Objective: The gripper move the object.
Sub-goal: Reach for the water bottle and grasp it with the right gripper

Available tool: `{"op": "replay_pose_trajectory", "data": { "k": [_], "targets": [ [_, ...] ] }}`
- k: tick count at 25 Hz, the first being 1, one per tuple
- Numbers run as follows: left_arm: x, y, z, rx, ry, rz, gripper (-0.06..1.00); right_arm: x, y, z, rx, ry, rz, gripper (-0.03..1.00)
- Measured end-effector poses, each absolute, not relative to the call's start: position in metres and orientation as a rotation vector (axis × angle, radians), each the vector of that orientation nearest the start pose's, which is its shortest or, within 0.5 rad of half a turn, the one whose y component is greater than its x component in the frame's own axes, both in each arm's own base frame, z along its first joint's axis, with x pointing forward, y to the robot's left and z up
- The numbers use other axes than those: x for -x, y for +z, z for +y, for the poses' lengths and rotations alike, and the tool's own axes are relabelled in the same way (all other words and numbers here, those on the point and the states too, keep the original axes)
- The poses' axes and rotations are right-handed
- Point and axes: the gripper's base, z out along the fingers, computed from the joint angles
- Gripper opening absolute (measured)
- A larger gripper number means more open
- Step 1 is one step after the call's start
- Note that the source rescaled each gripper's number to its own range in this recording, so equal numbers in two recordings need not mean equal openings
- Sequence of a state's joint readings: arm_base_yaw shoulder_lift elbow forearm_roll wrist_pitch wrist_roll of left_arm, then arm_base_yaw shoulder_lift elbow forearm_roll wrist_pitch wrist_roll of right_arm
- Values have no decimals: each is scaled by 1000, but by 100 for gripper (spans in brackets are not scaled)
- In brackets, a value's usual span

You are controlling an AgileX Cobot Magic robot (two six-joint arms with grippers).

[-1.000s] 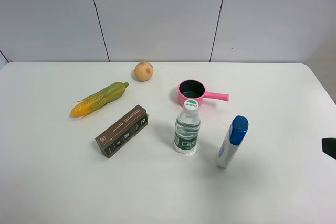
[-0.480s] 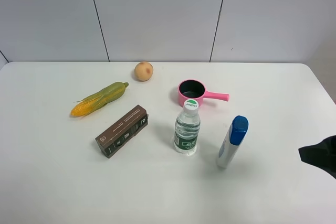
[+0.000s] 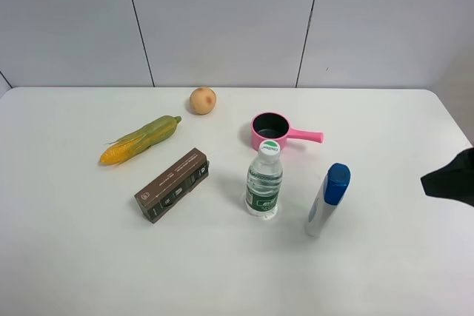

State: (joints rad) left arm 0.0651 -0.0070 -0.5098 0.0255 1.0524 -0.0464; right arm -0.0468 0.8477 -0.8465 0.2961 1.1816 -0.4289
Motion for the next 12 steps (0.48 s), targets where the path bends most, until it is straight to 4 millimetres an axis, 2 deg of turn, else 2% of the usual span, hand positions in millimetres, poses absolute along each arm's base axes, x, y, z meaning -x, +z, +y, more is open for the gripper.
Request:
{"op": "replay_pose_trajectory", "data": {
  "k": [6,12],
  "targets": [
    [7,281,2,114,42,2016,100,-163,347,24,482,285,2576,75],
    [7,281,2,114,42,2016,100,-199,361,63,748,346,2546,75]
  ]
}}
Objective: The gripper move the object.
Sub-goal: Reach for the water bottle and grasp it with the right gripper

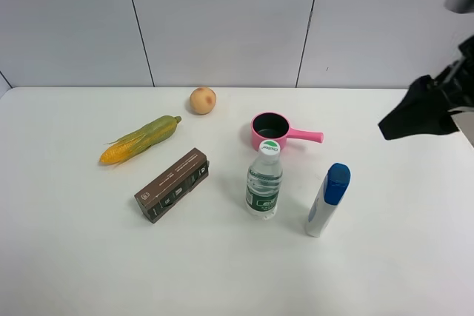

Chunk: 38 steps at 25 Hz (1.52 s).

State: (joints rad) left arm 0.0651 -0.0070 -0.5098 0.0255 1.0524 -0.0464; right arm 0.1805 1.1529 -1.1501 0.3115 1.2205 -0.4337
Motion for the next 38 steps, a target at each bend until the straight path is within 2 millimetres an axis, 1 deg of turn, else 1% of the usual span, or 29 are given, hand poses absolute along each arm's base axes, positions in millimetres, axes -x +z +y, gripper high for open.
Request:
{"op": "replay_pose_trajectory", "data": {
  "k": [4,7,13,16,18,20,24,27,33,38],
  "targets": [
    [7,281,2,114,42,2016,100,-220,361,98,937,355,2529,75],
    [7,281,2,114,42,2016,100,-236,358,124,1055,352,2519,75],
    [7,281,2,114,42,2016,100,-263,349,178,1249,324,2473,75],
    [7,281,2,114,42,2016,100,-270,340,205,1350,268,2450,75],
    [7,281,2,114,42,2016,100,-274,328,221,1399,233,2459,75],
    [7,281,2,114,42,2016,100,-277,315,232,1432,206,2479,75],
    [7,281,2,114,42,2016,100,-285,291,241,1448,175,2546,75],
    [7,281,2,114,42,2016,100,-290,279,243,1467,131,2568,75],
    [7,281,2,114,42,2016,100,-293,269,245,1460,113,2602,75],
    [7,281,2,114,42,2016,100,-296,254,250,1445,108,2655,75]
  ]
}}
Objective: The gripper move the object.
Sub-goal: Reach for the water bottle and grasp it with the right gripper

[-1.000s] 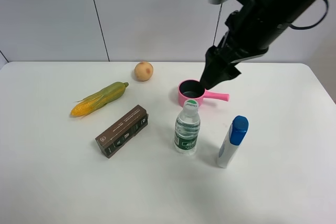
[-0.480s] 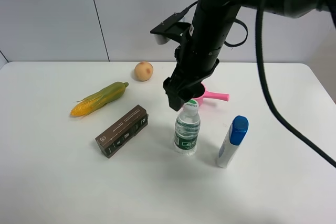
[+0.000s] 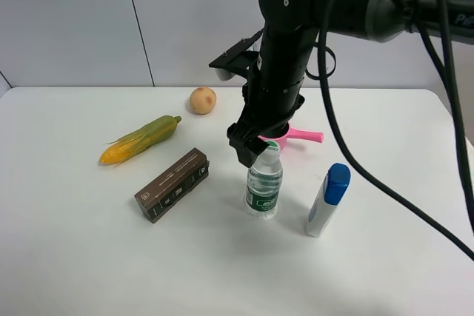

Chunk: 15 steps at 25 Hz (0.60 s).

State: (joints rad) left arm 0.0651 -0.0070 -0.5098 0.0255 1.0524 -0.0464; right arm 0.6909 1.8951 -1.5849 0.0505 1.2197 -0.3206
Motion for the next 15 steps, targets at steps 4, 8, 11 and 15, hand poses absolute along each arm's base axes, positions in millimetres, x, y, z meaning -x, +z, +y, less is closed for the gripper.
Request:
{"op": "replay_pose_trajectory", "data": {
  "k": [4,8,11,15],
  "targets": [
    [7,281,2,114,42,2016,100,-299,244,252,1458,92,2677,75],
    [7,281,2,114,42,2016,100,-302,235,253,1473,64,2691,75],
    [7,281,2,114,42,2016,100,-304,226,255,1484,55,2710,75],
    [7,281,2,114,42,2016,100,-305,218,256,1487,59,2731,75]
  ]
}}
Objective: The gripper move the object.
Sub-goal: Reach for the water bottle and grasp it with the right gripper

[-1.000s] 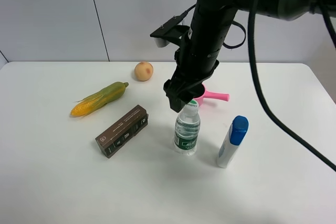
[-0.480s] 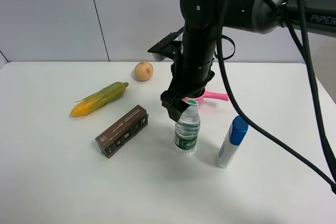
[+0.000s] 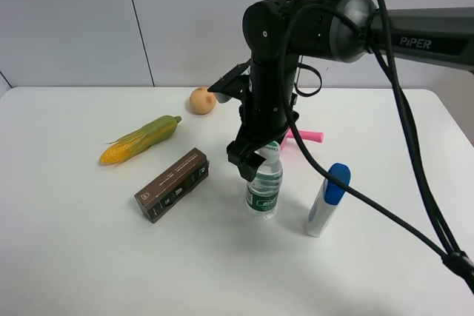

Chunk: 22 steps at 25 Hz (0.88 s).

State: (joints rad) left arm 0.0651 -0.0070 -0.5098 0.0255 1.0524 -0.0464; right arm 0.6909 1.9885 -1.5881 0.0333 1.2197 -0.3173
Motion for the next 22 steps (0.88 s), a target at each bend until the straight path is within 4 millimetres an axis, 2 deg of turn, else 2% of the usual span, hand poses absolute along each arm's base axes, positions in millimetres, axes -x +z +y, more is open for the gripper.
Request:
{"op": "replay_pose_trajectory", "data": {
  "k": [16,22],
  "targets": [
    [7,281,2,114,42,2016,100,-305,216,257,1414,69,2778,75],
    [7,281,2,114,42,2016,100,-305,203,262,1411,100,2822,75]
  ]
}}
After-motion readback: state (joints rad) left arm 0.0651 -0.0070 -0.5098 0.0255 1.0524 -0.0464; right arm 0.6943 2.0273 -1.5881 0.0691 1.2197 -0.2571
